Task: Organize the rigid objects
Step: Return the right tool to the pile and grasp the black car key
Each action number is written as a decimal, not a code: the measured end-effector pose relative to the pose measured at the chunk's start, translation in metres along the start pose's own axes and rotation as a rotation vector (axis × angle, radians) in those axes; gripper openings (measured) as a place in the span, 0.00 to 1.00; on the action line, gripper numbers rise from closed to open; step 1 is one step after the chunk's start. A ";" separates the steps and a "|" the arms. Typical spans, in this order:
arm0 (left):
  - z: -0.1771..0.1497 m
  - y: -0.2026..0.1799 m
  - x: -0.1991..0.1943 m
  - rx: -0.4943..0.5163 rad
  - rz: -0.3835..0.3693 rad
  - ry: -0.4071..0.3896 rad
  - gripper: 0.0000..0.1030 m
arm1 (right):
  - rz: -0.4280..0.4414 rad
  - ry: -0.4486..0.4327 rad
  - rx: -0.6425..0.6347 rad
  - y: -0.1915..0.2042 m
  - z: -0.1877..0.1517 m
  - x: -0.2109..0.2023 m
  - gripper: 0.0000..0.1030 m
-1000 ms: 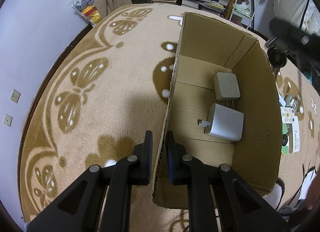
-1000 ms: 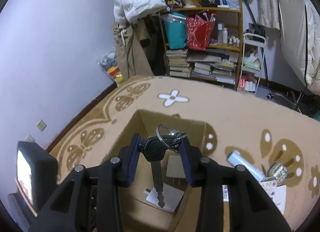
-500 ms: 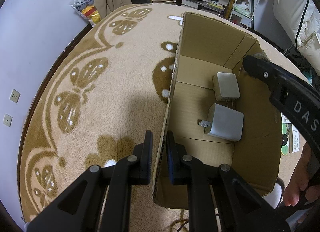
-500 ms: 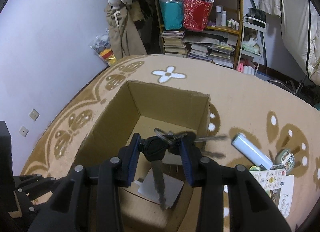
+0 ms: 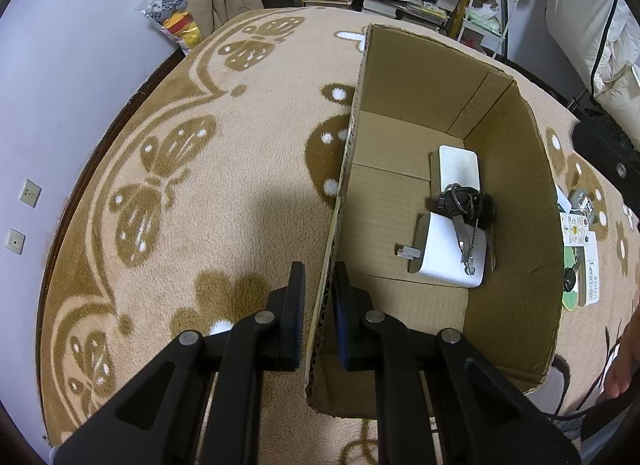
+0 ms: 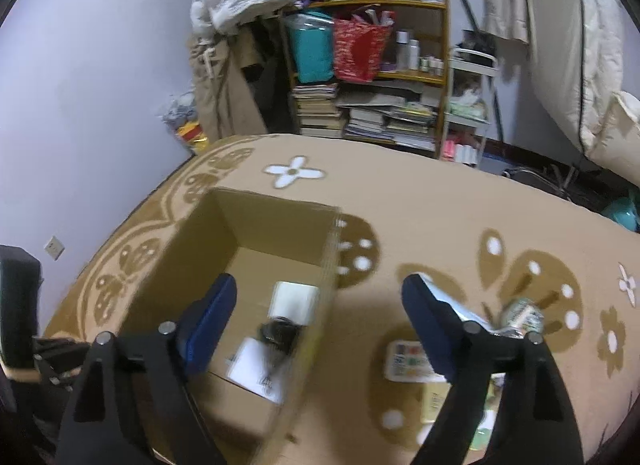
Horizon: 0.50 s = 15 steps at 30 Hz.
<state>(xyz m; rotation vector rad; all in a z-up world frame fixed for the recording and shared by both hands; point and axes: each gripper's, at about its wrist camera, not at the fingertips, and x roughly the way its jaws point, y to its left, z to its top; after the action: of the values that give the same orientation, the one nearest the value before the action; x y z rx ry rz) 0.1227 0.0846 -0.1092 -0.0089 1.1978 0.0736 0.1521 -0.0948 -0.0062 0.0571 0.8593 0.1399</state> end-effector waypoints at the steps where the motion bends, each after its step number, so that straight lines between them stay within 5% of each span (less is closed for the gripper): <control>1: 0.000 0.000 0.000 0.000 -0.001 0.000 0.13 | -0.010 0.005 0.003 -0.006 -0.001 0.000 0.88; 15: -0.001 -0.001 -0.001 0.004 0.003 0.000 0.13 | -0.071 0.131 0.136 -0.093 -0.052 0.009 0.88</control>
<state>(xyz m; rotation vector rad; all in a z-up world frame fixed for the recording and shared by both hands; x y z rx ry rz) 0.1218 0.0839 -0.1088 -0.0034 1.1980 0.0735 0.1281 -0.1858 -0.0571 0.1457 0.9997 0.0187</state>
